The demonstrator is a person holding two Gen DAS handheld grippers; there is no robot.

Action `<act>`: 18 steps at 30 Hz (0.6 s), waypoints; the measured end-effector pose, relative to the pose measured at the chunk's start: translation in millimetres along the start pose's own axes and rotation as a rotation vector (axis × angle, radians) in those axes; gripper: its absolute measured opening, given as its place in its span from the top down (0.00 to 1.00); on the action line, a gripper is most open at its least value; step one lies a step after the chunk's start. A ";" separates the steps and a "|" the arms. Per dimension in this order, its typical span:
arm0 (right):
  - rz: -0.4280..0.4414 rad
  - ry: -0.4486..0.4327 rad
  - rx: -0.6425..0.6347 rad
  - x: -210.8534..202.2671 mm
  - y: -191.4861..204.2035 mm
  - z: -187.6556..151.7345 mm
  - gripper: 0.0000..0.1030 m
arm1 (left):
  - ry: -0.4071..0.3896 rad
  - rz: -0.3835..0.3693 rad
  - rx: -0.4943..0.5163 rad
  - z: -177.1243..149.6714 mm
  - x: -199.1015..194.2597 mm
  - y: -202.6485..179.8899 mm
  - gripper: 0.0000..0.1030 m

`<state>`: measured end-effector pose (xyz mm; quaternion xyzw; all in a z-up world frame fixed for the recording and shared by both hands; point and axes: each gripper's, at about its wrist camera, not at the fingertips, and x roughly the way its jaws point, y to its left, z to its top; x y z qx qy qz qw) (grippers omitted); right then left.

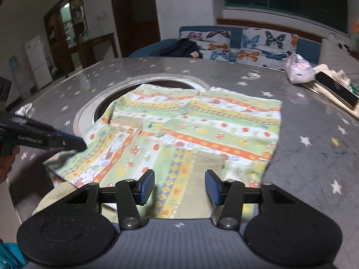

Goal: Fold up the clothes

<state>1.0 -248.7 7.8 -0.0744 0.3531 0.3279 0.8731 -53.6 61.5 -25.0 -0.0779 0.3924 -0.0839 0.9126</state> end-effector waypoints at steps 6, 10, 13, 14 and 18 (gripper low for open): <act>0.008 -0.007 -0.040 -1.8 7.5 7.8 0.51 | -0.033 -0.005 0.017 14.6 -4.9 -3.6 0.90; 0.010 0.006 -0.045 7.1 9.4 10.6 0.51 | -0.023 -0.023 0.038 25.1 9.8 -12.4 0.89; 0.008 0.014 -0.049 13.1 9.8 9.8 0.51 | 0.004 0.039 0.026 25.9 26.8 -3.8 0.91; 0.005 0.017 -0.051 14.3 9.3 9.3 0.51 | 0.000 0.058 0.023 25.7 27.6 0.7 0.91; -0.012 0.035 -0.046 15.7 4.1 7.5 0.51 | 0.002 0.122 -0.004 26.3 23.8 17.8 0.89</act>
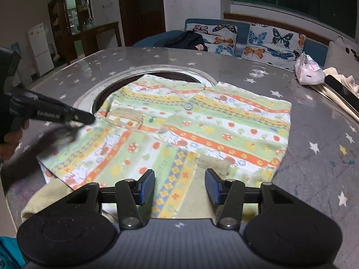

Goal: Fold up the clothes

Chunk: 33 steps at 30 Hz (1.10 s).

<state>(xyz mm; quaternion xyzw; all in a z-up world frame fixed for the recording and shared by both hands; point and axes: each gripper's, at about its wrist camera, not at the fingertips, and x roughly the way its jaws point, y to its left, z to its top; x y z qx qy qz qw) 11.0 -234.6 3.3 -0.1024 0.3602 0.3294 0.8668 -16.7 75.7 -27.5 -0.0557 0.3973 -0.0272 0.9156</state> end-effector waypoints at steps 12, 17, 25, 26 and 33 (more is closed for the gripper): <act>-0.005 0.005 -0.057 -9.1 12.6 -6.0 0.51 | -0.004 -0.225 0.135 -16.9 -52.2 -44.8 0.64; -0.022 -0.004 -0.109 -36.3 18.1 -11.9 0.48 | 0.031 -0.278 0.190 -34.6 -73.5 -65.2 0.44; -0.064 0.013 -0.210 -64.8 24.6 -29.0 0.41 | 0.152 -0.296 0.157 -54.4 -80.5 -81.6 0.36; -0.070 0.015 -0.222 -67.6 25.2 -31.4 0.40 | 0.164 -0.301 0.155 -56.4 -79.5 -83.7 0.36; -0.123 0.047 -0.326 -79.2 32.0 -51.1 0.36 | 0.226 -0.340 0.128 -61.5 -67.8 -92.3 0.68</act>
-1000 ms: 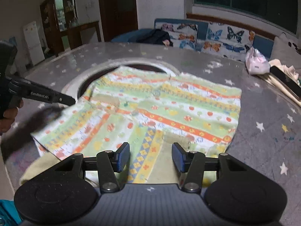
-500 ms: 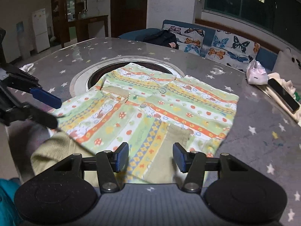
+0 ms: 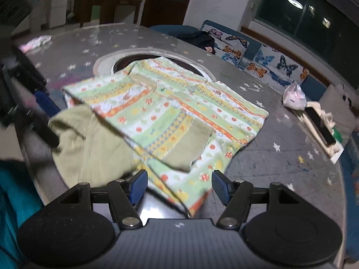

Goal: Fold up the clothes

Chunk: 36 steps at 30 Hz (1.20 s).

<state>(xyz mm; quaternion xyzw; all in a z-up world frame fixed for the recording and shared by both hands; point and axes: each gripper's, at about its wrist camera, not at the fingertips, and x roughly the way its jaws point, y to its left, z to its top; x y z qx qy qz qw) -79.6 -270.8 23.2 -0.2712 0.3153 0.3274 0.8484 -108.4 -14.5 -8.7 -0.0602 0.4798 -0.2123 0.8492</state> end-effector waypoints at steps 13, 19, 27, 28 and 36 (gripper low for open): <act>0.056 -0.089 -0.196 6.8 43.7 -9.6 0.30 | -0.156 -0.057 -0.028 47.9 -21.3 12.0 0.89; 0.138 -0.144 -0.055 22.6 31.3 16.1 0.56 | -0.162 -0.098 -0.051 60.6 -16.7 23.5 0.88; 0.276 -0.113 0.145 30.4 -7.5 44.3 0.85 | -0.271 0.009 0.090 35.1 -53.4 32.4 0.41; 0.283 -0.111 0.159 30.3 -10.6 45.7 0.85 | -0.281 0.023 0.111 31.4 -55.6 32.8 0.38; 0.296 -0.112 0.238 32.9 -26.9 56.2 0.85 | -0.294 0.155 0.358 12.1 -35.9 15.5 0.24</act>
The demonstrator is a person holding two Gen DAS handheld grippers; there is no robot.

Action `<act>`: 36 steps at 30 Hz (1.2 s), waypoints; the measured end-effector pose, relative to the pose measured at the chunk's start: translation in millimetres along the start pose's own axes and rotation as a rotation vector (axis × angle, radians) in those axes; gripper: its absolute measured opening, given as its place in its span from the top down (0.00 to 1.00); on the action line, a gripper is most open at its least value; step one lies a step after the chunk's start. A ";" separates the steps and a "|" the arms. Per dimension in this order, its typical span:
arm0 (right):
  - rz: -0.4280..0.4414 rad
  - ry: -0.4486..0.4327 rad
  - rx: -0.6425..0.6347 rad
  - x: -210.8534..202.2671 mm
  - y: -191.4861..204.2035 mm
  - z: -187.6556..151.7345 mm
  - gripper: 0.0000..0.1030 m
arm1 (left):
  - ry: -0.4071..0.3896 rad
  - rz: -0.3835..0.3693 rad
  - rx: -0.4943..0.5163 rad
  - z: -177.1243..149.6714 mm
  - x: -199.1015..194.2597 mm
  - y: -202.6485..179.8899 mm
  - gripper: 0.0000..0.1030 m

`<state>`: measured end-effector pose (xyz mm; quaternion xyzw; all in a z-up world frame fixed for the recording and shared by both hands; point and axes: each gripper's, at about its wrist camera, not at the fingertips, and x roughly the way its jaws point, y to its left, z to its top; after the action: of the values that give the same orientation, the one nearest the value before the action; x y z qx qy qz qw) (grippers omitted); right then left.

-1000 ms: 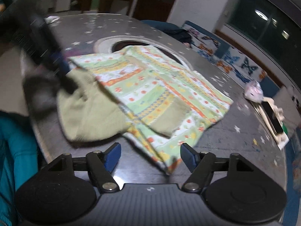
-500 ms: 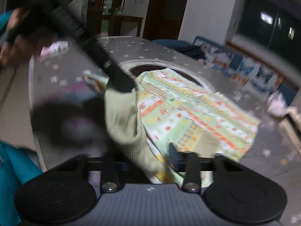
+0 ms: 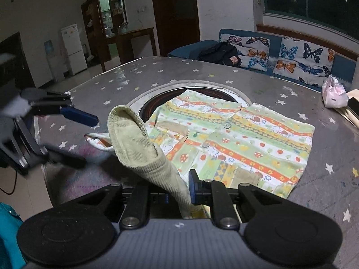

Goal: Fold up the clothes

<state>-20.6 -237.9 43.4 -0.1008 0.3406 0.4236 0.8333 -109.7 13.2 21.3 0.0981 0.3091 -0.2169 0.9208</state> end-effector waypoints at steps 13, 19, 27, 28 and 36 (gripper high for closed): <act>-0.001 -0.036 -0.018 -9.8 13.2 -12.3 0.95 | 0.007 0.043 0.139 -17.7 28.4 -4.0 0.91; 0.034 -0.049 -0.065 -38.5 24.5 -15.5 0.95 | -0.028 0.006 0.125 -15.8 -3.6 -13.3 0.92; 0.089 -0.027 -0.119 -89.3 47.3 -21.3 0.95 | -0.040 -0.105 0.087 -16.6 -51.0 -30.5 0.92; 0.089 -0.028 -0.127 -92.0 48.2 -19.5 0.95 | -0.043 -0.115 0.076 -15.6 -54.2 -30.6 0.92; 0.047 -0.034 -0.179 -77.0 31.3 18.2 0.95 | -0.053 -0.111 -0.032 13.7 -34.5 4.1 0.92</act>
<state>-67.6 -259.2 111.0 -0.1598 0.2892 0.4735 0.8165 -125.3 24.3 53.4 0.0604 0.2929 -0.2652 0.9166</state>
